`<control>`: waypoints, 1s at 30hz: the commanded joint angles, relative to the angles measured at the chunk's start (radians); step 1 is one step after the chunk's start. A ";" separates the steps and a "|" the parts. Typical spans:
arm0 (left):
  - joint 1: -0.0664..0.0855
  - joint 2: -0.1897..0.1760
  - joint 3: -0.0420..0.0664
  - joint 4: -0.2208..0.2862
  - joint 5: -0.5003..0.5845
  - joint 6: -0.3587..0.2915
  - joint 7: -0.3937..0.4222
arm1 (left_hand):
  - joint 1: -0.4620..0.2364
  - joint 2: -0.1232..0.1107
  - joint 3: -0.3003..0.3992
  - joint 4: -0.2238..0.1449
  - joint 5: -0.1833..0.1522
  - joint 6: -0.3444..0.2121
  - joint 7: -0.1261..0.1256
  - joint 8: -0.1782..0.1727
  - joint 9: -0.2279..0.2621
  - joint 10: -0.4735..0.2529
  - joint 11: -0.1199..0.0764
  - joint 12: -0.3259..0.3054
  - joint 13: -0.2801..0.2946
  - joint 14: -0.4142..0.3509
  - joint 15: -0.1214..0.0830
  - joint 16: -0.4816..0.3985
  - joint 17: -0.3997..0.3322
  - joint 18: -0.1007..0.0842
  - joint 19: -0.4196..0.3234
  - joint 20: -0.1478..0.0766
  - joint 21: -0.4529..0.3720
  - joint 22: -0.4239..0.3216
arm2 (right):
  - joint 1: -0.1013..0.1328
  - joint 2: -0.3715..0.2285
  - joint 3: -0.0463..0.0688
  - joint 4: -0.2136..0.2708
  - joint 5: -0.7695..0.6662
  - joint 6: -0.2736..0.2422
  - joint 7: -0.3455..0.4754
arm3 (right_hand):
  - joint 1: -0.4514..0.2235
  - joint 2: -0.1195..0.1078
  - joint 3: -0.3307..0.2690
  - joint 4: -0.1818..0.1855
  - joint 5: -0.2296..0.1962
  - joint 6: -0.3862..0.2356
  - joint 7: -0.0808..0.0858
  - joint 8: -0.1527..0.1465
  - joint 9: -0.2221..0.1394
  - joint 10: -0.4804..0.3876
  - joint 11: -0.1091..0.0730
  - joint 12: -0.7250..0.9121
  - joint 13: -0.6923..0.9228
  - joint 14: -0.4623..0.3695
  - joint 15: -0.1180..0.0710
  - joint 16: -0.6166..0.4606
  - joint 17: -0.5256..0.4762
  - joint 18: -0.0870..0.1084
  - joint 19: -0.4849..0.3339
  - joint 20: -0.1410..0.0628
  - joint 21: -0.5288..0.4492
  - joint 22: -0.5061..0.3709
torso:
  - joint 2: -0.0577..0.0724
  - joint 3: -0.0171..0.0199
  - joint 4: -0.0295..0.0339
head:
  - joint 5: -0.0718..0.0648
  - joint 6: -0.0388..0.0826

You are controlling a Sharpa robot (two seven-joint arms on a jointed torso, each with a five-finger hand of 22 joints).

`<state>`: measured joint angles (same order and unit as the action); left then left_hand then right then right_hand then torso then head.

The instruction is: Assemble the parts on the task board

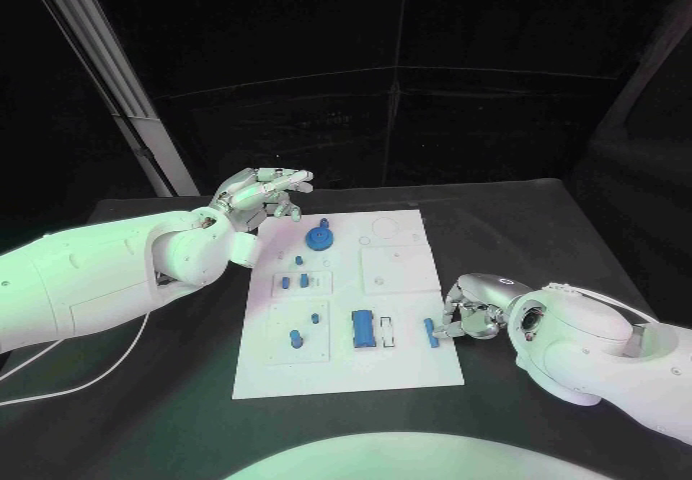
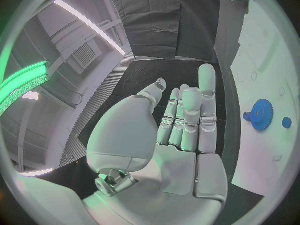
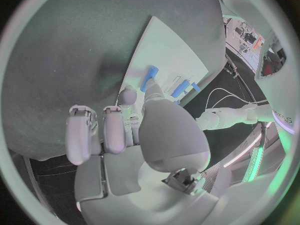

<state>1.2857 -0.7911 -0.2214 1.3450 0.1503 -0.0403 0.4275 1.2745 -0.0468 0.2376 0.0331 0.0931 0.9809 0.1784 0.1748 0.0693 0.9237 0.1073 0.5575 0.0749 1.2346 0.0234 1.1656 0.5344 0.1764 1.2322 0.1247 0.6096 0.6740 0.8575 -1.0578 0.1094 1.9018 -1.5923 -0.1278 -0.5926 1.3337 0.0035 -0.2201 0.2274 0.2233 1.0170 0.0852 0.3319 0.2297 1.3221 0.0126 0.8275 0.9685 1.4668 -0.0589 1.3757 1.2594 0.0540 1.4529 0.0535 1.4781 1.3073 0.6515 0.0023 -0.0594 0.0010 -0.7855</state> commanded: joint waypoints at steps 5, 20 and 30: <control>0.001 0.000 0.000 0.000 0.002 0.017 0.000 | 0.007 0.001 -0.006 0.000 -0.003 -0.007 0.000 0.008 -0.001 -0.005 0.000 0.008 -0.001 -0.008 0.000 0.002 -0.003 0.006 0.007 -0.002 -0.005 -0.002 | -0.006 0.040 0.000 -0.012 -0.099 0.059 -0.041 | 0.013 -0.004 -0.006 -0.003 -0.004 0.009 -0.001 -0.005 0.004 -0.002 -0.008 -0.004 -0.001 0.043 -0.003 -0.008 -0.004 -0.008 -0.003 -0.002 -0.002 0.070 | 0.000 -0.0001 0.0015 | -0.002 0.000; 0.000 0.000 0.000 -0.002 0.002 0.022 -0.006 | 0.007 0.001 -0.006 0.001 -0.003 -0.008 0.000 0.008 -0.001 -0.005 0.000 0.008 -0.002 -0.009 0.000 0.002 -0.004 0.006 0.007 -0.002 -0.005 -0.002 | -0.020 0.067 0.000 -0.011 -0.109 0.051 -0.044 | 0.014 0.002 -0.011 0.003 0.025 0.010 -0.001 -0.009 0.008 -0.003 -0.008 -0.007 -0.002 0.043 -0.003 -0.011 -0.005 -0.007 -0.004 -0.003 -0.004 0.068 | 0.000 -0.0008 -0.0008 | -0.005 -0.004; 0.000 0.002 0.000 -0.004 0.002 0.023 -0.009 | 0.007 0.001 -0.007 0.001 -0.003 -0.008 0.000 0.009 -0.001 -0.006 0.000 0.008 -0.002 -0.009 0.000 0.002 -0.005 0.006 0.007 -0.002 -0.006 -0.003 | -0.020 0.080 -0.003 -0.020 -0.183 0.175 -0.061 | 0.069 -0.007 -0.013 -0.027 0.013 0.003 0.003 -0.024 0.016 -0.014 -0.006 -0.027 -0.014 0.040 -0.002 -0.022 -0.015 -0.006 -0.010 -0.002 -0.010 0.059 | -0.001 -0.0006 0.0012 | -0.007 -0.005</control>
<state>1.2846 -0.7898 -0.2219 1.3409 0.1503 -0.0313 0.4197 1.2745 -0.0468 0.2376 0.0331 0.0931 0.9809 0.1784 0.1796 0.0693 0.9237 0.1073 0.5617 0.0742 1.2346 0.0234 1.1656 0.5301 0.1764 1.2322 0.1247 0.6096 0.6729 0.8454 -0.9783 0.1151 1.8901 -1.7292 -0.0637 -0.6322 1.3946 -0.0062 -0.2336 0.2048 0.2391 1.0267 0.0853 0.3139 0.2499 1.3148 0.0053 0.8043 0.9556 1.4668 -0.0589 1.3589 1.2453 0.0540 1.4491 0.0496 1.4724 1.3073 0.6507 0.0014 -0.0581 -0.0075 -0.7897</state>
